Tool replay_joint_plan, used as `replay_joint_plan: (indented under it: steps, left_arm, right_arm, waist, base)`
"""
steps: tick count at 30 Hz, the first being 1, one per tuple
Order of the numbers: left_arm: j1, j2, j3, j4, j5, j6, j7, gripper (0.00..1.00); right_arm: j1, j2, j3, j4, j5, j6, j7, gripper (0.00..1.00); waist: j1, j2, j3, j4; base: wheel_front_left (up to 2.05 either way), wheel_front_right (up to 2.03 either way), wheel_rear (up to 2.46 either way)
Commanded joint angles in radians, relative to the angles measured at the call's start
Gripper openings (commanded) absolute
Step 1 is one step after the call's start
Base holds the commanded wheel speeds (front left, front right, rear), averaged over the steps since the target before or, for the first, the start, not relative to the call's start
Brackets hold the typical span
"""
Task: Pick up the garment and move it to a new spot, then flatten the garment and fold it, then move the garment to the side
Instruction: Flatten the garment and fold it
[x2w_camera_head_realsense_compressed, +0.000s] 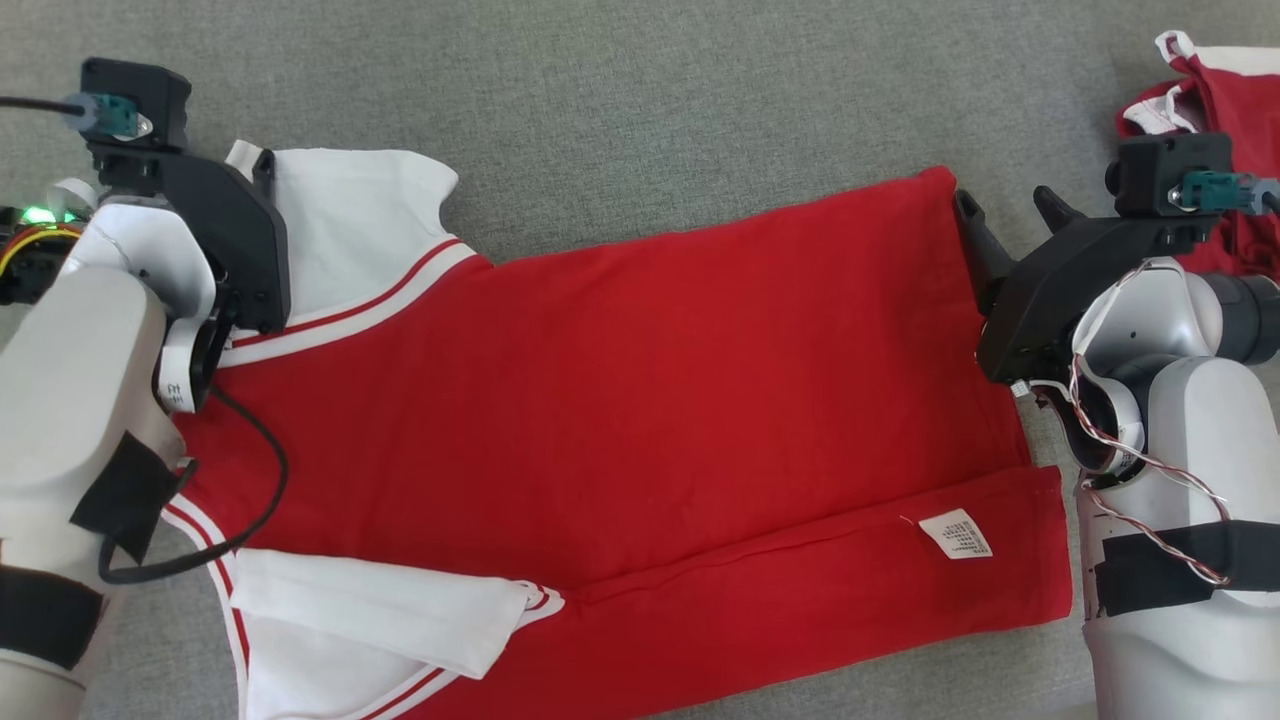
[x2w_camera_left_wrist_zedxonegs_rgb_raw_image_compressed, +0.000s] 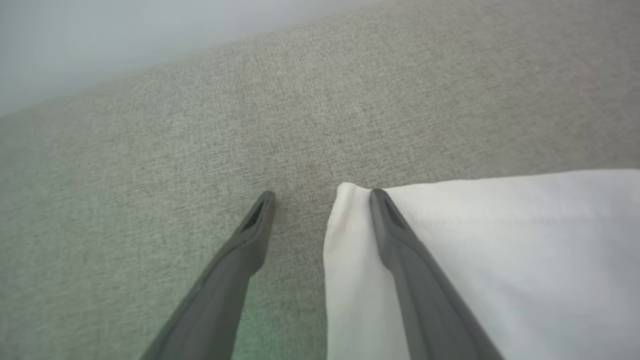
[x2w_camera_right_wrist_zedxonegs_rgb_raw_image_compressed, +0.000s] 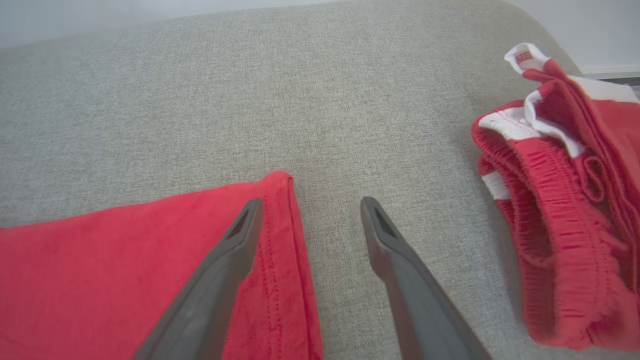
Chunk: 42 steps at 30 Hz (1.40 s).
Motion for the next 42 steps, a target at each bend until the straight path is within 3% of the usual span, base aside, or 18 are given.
replay_joint_plan:
  steps: [1, 4, 9, 25, 29, 31, 33, 35, 36, 42]
  left_arm:
    - [0.007, 0.006, -0.009, 0.026, -0.011, -0.005, 0.031, 0.76]
    - [0.017, 0.0, -0.017, 0.041, -0.027, -0.001, 0.093, 0.0]
    - [0.015, 0.017, -0.023, 0.014, -0.034, -0.007, 0.159, 0.0]
    - [0.024, 0.038, -0.028, -0.076, -0.047, 0.013, 0.184, 0.0]
    - [0.024, 0.038, -0.032, -0.09, -0.051, 0.015, 0.19, 0.0]
    - [0.024, 0.037, -0.031, -0.098, -0.053, 0.015, 0.188, 0.0]
    - [0.023, 0.038, -0.031, -0.101, -0.055, 0.015, 0.186, 0.0]
    - [0.02, 0.042, -0.029, -0.113, -0.055, 0.015, 0.177, 0.0]
    - [0.017, 0.046, -0.032, -0.118, -0.05, 0.01, 0.173, 0.0]
    - [0.013, 0.057, -0.018, -0.149, -0.047, -0.003, 0.098, 0.0]
  right_arm:
    - [-0.004, 0.007, 0.0, 0.003, 0.002, -0.003, -0.004, 1.0]
    - [-0.008, 0.011, 0.001, 0.007, -0.005, -0.003, -0.005, 1.0]
    - [-0.025, -0.004, 0.008, 0.018, -0.023, -0.003, 0.026, 1.0]
    - [-0.175, -0.057, 0.094, 0.165, -0.048, -0.003, 0.191, 1.0]
    - [-0.201, -0.067, 0.12, 0.214, -0.038, -0.003, 0.209, 0.76]
    - [-0.205, -0.07, 0.125, 0.234, -0.034, -0.003, 0.213, 0.48]
    - [-0.21, -0.072, 0.127, 0.242, -0.032, -0.003, 0.208, 0.53]
    - [-0.215, -0.079, 0.132, 0.263, -0.026, -0.003, 0.199, 0.28]
    - [-0.216, -0.08, 0.129, 0.269, -0.023, -0.003, 0.195, 0.0]
    - [-0.21, -0.065, 0.099, 0.285, -0.03, -0.003, 0.117, 0.0]
  waist:
    - [-0.0001, -0.0002, 0.006, -0.003]
    - [-0.0001, -0.0002, 0.009, 0.0]
    - [-0.0001, -0.0002, 0.011, 0.003]
    - [-0.0001, -0.0002, 0.019, 0.019]
    - [-0.0001, -0.0002, 0.021, 0.024]
    - [-0.0001, -0.0002, 0.021, 0.026]
    - [-0.0001, -0.0002, 0.022, 0.027]
    - [-0.0001, -0.0002, 0.025, 0.028]
    - [-0.0001, -0.0002, 0.026, 0.028]
    - [-0.0001, -0.0002, 0.016, 0.036]
  base:
    - [0.0, 0.0, 0.0]
    - [0.0, 0.0, 0.0]
    - [0.0, 0.0, 0.0]
    - [0.0, 0.0, 0.0]
    - [0.0, 0.0, 0.0]
    - [0.0, 0.0, 0.0]
    - [0.0, 0.0, 0.0]
    - [0.0, 0.0, 0.0]
    - [0.0, 0.0, 0.0]
    - [0.0, 0.0, 0.0]
